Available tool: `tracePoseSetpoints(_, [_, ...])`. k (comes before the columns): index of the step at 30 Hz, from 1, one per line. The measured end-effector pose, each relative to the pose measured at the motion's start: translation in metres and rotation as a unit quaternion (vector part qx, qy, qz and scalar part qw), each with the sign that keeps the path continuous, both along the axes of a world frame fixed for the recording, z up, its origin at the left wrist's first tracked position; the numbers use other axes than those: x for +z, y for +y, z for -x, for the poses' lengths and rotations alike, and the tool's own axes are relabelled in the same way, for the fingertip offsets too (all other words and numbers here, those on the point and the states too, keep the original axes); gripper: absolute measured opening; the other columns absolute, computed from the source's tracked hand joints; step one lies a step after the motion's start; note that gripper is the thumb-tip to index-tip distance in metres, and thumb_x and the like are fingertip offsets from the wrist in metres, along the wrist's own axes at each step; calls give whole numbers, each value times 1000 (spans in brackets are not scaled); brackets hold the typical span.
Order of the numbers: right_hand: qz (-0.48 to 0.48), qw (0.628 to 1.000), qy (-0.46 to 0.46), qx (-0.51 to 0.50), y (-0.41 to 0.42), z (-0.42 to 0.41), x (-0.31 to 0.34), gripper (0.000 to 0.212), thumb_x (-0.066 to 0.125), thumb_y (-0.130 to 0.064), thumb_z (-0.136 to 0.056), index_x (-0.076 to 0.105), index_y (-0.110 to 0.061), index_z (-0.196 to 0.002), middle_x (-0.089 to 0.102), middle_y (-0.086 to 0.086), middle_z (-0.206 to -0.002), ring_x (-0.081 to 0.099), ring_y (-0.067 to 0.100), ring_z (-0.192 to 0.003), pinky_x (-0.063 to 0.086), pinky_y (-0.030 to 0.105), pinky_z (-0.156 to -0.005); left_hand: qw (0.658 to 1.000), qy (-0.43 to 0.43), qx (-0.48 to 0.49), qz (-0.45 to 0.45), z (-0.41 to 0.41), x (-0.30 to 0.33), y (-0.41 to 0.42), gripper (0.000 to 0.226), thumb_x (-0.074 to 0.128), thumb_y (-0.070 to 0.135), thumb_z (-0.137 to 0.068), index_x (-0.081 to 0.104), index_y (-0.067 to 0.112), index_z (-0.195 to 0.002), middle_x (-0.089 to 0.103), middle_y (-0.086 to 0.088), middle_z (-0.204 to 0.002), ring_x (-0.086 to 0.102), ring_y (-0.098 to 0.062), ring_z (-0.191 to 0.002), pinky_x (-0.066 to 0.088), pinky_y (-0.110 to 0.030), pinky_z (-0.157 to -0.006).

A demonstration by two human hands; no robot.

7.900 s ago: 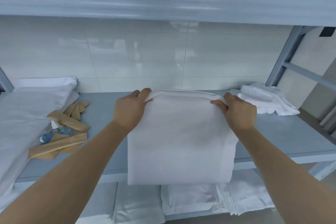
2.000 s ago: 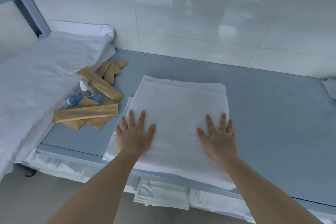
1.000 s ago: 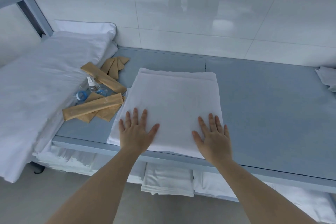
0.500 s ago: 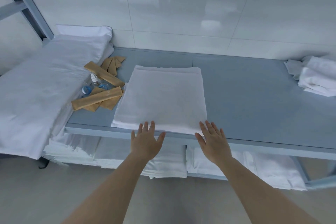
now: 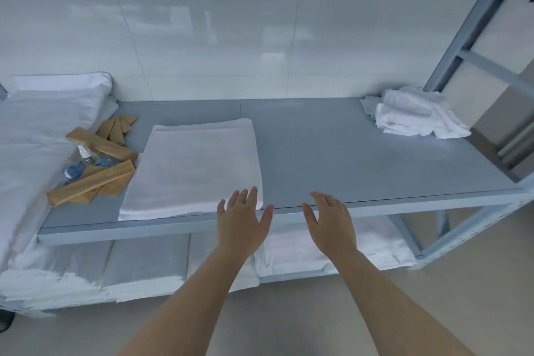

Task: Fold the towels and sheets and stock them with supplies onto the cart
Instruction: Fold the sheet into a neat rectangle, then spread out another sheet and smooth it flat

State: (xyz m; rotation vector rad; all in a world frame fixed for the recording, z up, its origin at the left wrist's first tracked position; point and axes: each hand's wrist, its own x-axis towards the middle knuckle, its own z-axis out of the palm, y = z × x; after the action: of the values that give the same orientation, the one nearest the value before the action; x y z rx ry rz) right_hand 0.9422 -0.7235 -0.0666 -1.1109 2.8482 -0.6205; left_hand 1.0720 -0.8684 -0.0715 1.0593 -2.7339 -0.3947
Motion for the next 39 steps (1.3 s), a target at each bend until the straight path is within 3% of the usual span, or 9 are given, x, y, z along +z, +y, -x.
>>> tracePoseSetpoints(7, [21,999,1,-47,69,69,8,43,41,-38,-100,48,-16,-136,52,2,-137,43,21,-129,31,35,-109,1000,1,-22,7,73,16,61,63,28,57,-97,31,21,-148,41,2,-149,30,-18,-141,20,-43,-116])
tracePoseSetpoints(21, [61,998,13,-28,215,253,16,41,47,-33,-99,53,-10,-133,57,8,-131,49,26,-124,37,40,-105,1000,8,0,-26,259,25,212,64,28,56,-97,28,18,-149,38,-3,-151,29,-22,-142,20,-44,-116])
tracePoseSetpoints(39, [55,998,31,-24,214,422,-11,38,53,-27,-97,58,-5,-128,62,11,-125,55,27,-118,42,37,-100,998,33,-11,-45,438,1,207,63,30,55,-98,28,19,-150,37,-6,-152,30,-24,-141,21,-42,-115])
